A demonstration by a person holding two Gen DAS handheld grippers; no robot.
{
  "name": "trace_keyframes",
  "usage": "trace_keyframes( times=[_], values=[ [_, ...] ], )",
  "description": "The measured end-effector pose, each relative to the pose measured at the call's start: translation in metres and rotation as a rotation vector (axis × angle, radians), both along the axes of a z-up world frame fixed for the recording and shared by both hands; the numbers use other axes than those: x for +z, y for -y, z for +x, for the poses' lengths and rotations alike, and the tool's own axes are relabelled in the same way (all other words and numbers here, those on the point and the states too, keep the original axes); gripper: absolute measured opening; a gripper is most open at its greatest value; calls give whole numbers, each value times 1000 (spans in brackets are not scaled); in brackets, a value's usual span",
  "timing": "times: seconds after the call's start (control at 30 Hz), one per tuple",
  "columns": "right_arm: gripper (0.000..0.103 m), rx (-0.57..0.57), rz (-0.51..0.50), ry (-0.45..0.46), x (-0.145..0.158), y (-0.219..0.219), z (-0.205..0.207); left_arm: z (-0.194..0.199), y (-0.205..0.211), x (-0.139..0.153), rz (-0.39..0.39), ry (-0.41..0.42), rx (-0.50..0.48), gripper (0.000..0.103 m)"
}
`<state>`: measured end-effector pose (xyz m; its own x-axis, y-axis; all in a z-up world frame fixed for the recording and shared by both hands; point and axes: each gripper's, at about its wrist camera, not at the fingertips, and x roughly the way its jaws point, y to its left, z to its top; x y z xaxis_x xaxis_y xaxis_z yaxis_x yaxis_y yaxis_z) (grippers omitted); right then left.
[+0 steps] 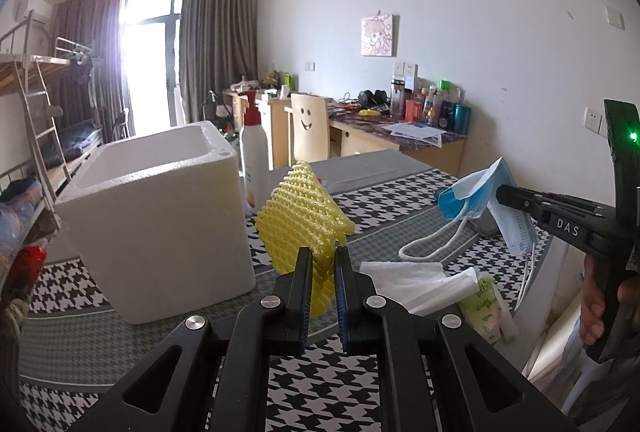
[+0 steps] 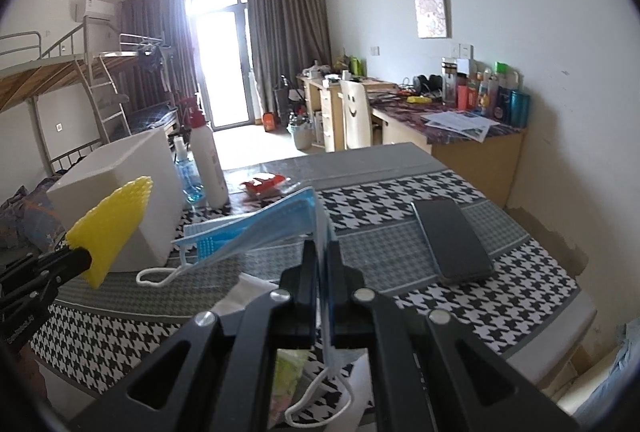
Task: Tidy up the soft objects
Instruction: 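Carry the yellow net and blue mask with both tools over the white foam box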
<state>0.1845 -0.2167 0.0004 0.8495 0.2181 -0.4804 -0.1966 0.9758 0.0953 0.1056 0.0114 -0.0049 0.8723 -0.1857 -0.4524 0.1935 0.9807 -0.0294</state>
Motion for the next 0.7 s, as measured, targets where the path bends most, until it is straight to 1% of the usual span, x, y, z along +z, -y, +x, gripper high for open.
trace_keyframes(
  times=[0.23, 0.7],
  values=[
    [6, 31, 12, 28, 8, -9, 3, 3, -9, 11, 8, 15, 16, 12],
    [6, 95, 34, 64, 21, -23, 15, 12, -11, 32, 22, 55, 26, 12]
  ],
)
